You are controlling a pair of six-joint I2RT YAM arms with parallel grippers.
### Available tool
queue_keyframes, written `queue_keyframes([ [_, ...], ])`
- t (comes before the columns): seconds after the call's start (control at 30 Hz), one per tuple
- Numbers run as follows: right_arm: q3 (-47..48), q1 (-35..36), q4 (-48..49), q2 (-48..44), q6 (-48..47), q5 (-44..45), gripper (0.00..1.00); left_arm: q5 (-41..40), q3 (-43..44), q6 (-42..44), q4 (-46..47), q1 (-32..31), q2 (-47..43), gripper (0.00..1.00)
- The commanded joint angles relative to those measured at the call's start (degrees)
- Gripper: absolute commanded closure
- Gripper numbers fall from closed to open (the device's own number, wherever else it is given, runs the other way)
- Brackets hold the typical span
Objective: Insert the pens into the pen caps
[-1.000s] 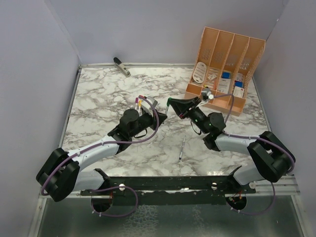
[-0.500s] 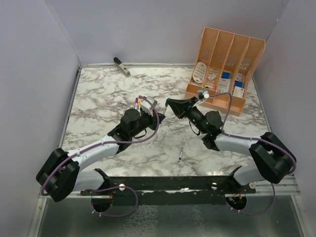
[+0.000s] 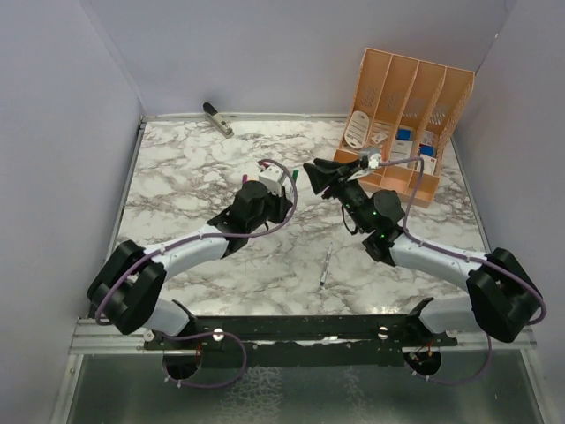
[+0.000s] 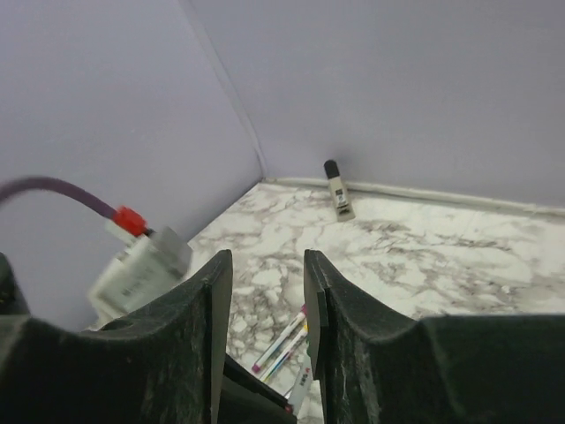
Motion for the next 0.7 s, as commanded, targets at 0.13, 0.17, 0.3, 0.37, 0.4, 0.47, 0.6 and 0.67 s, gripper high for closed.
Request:
queue_keyframes([
  [0.13,-0.6,0.3,-10.5,-10.0,-5.9,18.1,0.62,-4.9,12.6,-0.9,-19.8,2.6,13.4,1.0],
  [0.17,-0.8,0.3,-11.9,-10.8,-6.0,19.3,0.62,-4.8,13.0,-1.2,-20.1,2.9,14.3,1.0],
  [0.3,-1.5,0.2,-17.0,-12.6,-6.2,21.8,0.62,-4.8,15.3,-2.2,-21.2,4.3,18.2,1.0],
  [0.37,-1.6,0.3,-19.8,-12.8,-6.0,22.5,0.62,-4.6,17.3,-1.8,-22.6,4.8,21.3,1.0],
  [0.4,-1.9,0.3,-20.6,-12.9,-5.9,22.9,0.62,-4.4,18.1,-1.6,-23.0,5.0,22.5,1.0],
  [0.47,-2.5,0.3,-21.5,-13.2,-5.6,23.2,0.62,-4.1,19.6,-1.1,-23.4,5.1,24.1,1.0],
  [0.6,-3.5,0.3,-22.2,-14.0,-5.0,23.2,0.62,-5.2,22.4,-0.4,-24.9,5.6,27.0,1.0],
  [0.67,-3.8,0.2,-22.5,-14.1,-4.7,23.1,0.62,-5.8,23.1,-0.3,-25.1,5.8,27.9,1.0],
])
